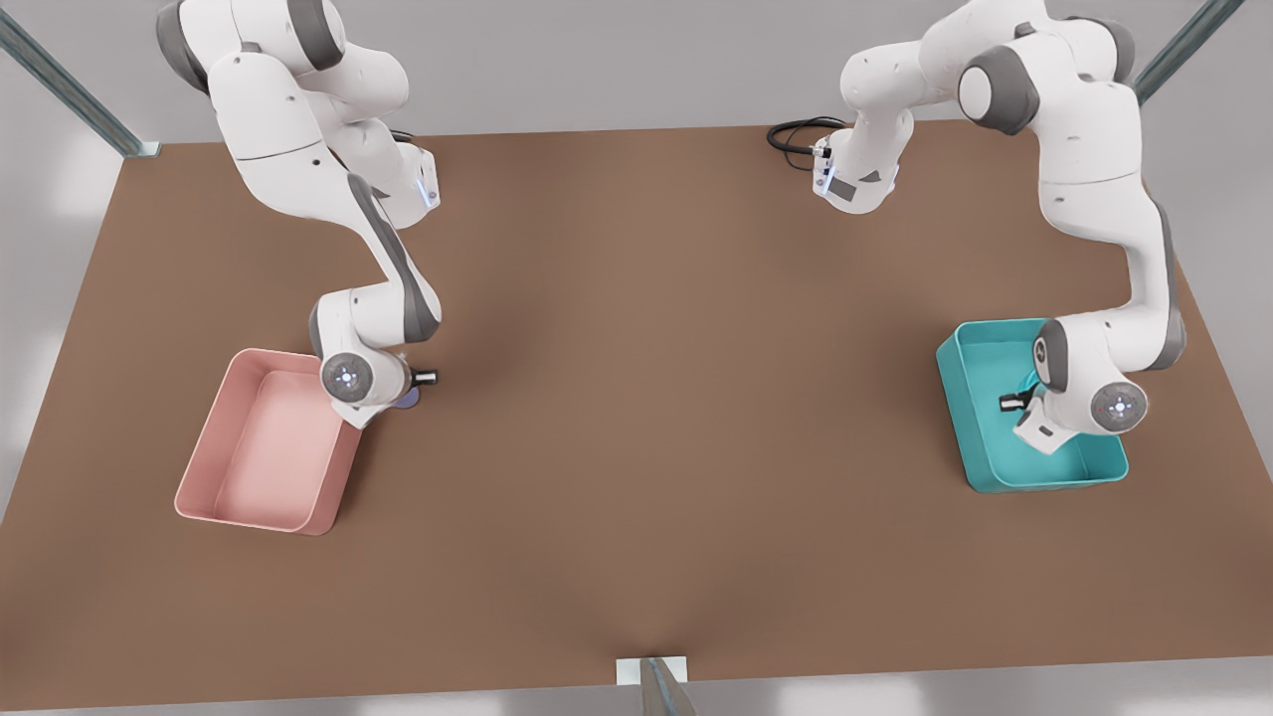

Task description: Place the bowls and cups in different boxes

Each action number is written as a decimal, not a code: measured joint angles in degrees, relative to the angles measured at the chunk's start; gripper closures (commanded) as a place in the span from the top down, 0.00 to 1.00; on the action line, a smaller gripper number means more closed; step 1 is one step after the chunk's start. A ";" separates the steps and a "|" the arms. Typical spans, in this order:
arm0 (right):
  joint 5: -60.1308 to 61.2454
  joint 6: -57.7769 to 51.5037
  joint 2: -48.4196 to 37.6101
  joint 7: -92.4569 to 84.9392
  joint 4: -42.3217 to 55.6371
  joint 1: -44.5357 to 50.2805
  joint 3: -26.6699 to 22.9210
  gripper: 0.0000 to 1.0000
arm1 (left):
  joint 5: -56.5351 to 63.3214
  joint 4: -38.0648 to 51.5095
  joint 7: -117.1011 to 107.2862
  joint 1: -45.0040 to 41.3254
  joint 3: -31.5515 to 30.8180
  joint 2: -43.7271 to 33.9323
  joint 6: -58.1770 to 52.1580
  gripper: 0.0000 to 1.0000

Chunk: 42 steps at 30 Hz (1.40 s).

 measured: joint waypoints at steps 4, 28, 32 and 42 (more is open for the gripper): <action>2.99 -1.98 -0.01 -0.77 4.36 -0.62 0.00 0.21 | -0.30 -0.01 1.12 -0.04 -0.02 1.24 2.70 1.00; -6.65 -12.60 16.30 -21.75 33.79 -12.98 -5.63 0.21 | -8.48 27.53 -7.90 -8.14 -20.33 -22.13 -42.93 1.00; -6.91 -11.88 16.46 -22.59 33.79 -13.05 -5.39 1.00 | -8.47 27.50 -9.41 -8.17 -20.33 -22.12 -44.08 1.00; -4.83 -23.79 4.46 -24.34 42.80 -11.03 -2.93 1.00 | -8.53 27.49 -12.01 -8.13 -20.32 -22.10 -45.04 1.00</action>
